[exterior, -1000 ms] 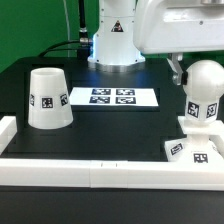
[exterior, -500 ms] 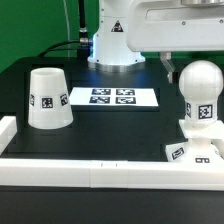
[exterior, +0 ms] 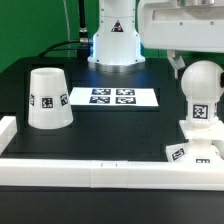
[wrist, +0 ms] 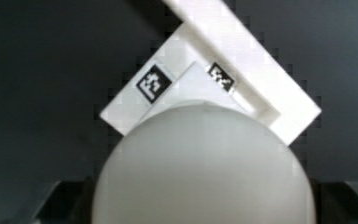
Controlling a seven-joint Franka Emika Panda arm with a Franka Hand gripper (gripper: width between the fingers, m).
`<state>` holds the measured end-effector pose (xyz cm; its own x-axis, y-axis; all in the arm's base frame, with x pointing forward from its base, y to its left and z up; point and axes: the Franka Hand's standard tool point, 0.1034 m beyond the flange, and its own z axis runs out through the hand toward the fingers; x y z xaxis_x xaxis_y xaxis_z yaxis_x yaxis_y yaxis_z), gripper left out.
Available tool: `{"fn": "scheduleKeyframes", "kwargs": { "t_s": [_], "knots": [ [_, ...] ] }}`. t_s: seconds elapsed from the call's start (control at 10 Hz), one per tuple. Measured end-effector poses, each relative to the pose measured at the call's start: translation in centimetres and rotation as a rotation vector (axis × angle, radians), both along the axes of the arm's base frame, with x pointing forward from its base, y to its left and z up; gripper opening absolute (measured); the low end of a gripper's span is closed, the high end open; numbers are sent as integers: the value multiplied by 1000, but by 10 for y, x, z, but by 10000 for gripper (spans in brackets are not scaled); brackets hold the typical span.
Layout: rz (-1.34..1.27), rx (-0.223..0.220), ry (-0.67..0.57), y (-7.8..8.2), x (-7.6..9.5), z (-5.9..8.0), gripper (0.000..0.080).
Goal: Assemble lamp
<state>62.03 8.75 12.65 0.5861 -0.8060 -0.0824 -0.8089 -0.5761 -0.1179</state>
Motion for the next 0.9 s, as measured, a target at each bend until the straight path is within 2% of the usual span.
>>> {"fn": "scheduleKeyframes", "kwargs": {
  "t_s": [0.2, 0.3, 0.4, 0.5, 0.9],
  "knots": [
    [-49, 8, 7, 2, 0, 0, 574],
    [-30, 8, 4, 2, 0, 0, 664],
    [9, 6, -1, 2, 0, 0, 664],
    [75, 2, -1, 2, -1, 1, 692],
    [438, -18, -50, 3, -1, 0, 699]
  ]
}}
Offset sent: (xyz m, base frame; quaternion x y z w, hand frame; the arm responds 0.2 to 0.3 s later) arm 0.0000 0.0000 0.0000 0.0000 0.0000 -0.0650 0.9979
